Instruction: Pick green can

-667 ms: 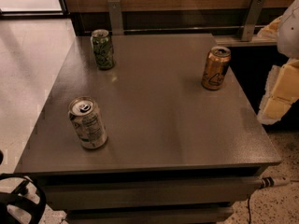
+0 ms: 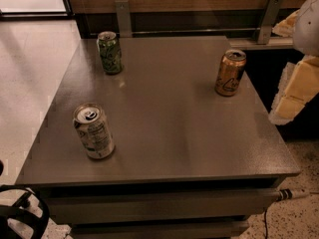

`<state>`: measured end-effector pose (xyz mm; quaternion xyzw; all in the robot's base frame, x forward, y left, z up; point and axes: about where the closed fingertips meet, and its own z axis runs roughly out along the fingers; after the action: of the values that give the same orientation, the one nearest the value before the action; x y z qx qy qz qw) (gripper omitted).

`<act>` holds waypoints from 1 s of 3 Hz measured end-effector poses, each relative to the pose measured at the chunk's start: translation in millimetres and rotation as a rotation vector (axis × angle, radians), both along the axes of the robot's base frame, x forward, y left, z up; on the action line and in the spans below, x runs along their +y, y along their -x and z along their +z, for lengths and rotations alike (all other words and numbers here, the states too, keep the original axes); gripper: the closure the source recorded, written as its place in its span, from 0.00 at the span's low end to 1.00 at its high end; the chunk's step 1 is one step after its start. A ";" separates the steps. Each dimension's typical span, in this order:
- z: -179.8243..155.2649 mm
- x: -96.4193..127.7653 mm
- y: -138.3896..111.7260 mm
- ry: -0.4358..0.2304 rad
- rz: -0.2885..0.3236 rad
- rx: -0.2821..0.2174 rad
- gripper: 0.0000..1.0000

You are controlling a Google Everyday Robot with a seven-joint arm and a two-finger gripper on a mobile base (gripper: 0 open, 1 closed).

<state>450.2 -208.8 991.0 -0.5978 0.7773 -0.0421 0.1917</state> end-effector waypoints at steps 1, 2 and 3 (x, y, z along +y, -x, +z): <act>3.2 23.1 -22.3 -0.076 0.022 -0.060 0.00; 2.9 61.2 -46.1 -0.190 0.040 -0.138 0.00; -9.1 100.2 -66.7 -0.315 0.050 -0.191 0.00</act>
Offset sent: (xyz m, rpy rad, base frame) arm 0.0833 0.1099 0.0047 0.3520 -0.2578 0.0601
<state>516.9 -108.6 981.9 -0.5728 0.7375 0.0283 0.3567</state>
